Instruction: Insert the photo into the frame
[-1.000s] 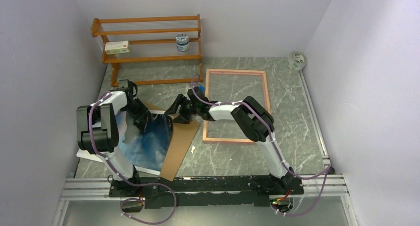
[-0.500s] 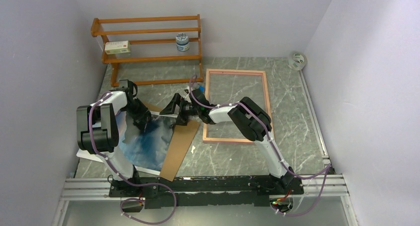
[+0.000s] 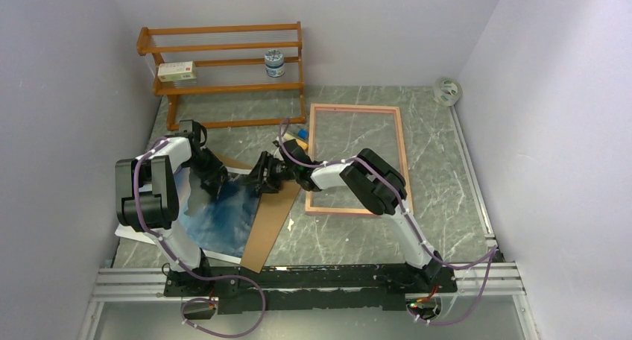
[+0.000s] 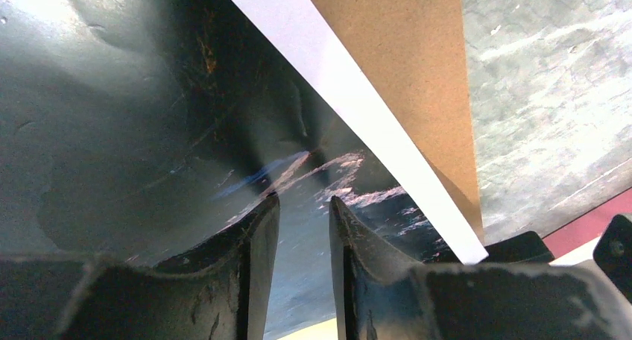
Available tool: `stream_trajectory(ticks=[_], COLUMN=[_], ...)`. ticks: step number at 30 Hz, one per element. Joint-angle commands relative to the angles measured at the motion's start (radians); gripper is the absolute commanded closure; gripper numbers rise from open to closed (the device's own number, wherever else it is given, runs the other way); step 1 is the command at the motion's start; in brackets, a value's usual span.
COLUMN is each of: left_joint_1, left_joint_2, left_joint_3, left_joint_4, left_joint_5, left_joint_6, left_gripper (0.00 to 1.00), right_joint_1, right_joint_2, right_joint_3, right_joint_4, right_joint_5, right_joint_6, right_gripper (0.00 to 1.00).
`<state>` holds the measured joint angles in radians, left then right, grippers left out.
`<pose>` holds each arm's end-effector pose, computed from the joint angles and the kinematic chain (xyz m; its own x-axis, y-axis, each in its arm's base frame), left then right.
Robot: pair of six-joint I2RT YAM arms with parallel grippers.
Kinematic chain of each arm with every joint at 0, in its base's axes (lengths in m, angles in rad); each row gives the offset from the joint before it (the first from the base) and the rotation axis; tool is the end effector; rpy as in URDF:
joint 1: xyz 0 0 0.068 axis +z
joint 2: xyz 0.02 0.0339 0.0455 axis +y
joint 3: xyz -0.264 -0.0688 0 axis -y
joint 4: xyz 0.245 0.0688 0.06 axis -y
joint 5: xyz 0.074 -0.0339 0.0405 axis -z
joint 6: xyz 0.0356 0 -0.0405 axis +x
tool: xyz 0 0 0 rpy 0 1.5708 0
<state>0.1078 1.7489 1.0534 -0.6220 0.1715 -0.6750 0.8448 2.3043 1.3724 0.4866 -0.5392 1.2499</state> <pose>0.3194 0.0285 0.1568 -0.7117 -0.6963 -0.0924 -0.6510 0.7033 -0.2856 0.3085 0.3751 0.1037 -0.9911 0.1102 -0.0748 -0.0281 0.3761 0.9262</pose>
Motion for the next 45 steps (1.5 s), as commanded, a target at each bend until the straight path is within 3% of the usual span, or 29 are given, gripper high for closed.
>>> stream_trajectory(ticks=[1, 3, 7, 10, 18, 25, 28, 36, 40, 45], left_joint_1=[-0.013, -0.013, -0.007, 0.005, 0.054, 0.107, 0.115, 0.128, 0.134, 0.137], left_joint_2=[-0.012, -0.048, -0.115, -0.166, -0.271, -0.219, -0.209, -0.317, -0.367, -0.305], left_joint_3=[-0.035, -0.042, -0.026, 0.016, 0.145, 0.271, 0.341, 0.309, 0.32, 0.362], left_joint_4=[0.003, 0.011, -0.006, -0.051, -0.159, -0.264, -0.291, -0.223, -0.224, -0.239], left_joint_5=[-0.035, -0.04, -0.059, -0.062, -0.021, 0.118, 0.148, 0.164, 0.083, 0.166], left_joint_6=[-0.022, -0.031, -0.041, -0.042, -0.043, -0.052, -0.065, -0.151, -0.164, -0.162], left_gripper=[0.62, 0.6, 0.57, 0.52, 0.23, 0.17, 0.14, 0.07, 0.07, 0.08], right_joint_1=[-0.003, -0.007, -0.025, -0.03, -0.028, -0.016, -0.01, -0.001, 0.012, 0.058], right_joint_2=[0.016, 0.031, 0.015, -0.035, -0.244, -0.438, -0.501, -0.524, -0.53, -0.548], right_joint_3=[0.061, 0.085, 0.092, 0.096, 0.081, 0.05, 0.022, 0.023, 0.043, 0.043], right_joint_4=[-0.007, -0.001, -0.013, -0.084, -0.286, -0.405, -0.419, -0.483, -0.536, -0.552], right_joint_5=[0.062, 0.053, 0.052, 0.072, 0.161, 0.172, 0.164, 0.146, 0.194, 0.305], right_joint_6=[-0.094, -0.139, -0.206, -0.31, -0.631, -0.961, -1.021, -1.121, -1.192, -1.307], right_gripper=[0.49, 0.69, 0.9, 1.0, 1.0, 1.0, 1.0, 1.0, 1.0, 1.0])
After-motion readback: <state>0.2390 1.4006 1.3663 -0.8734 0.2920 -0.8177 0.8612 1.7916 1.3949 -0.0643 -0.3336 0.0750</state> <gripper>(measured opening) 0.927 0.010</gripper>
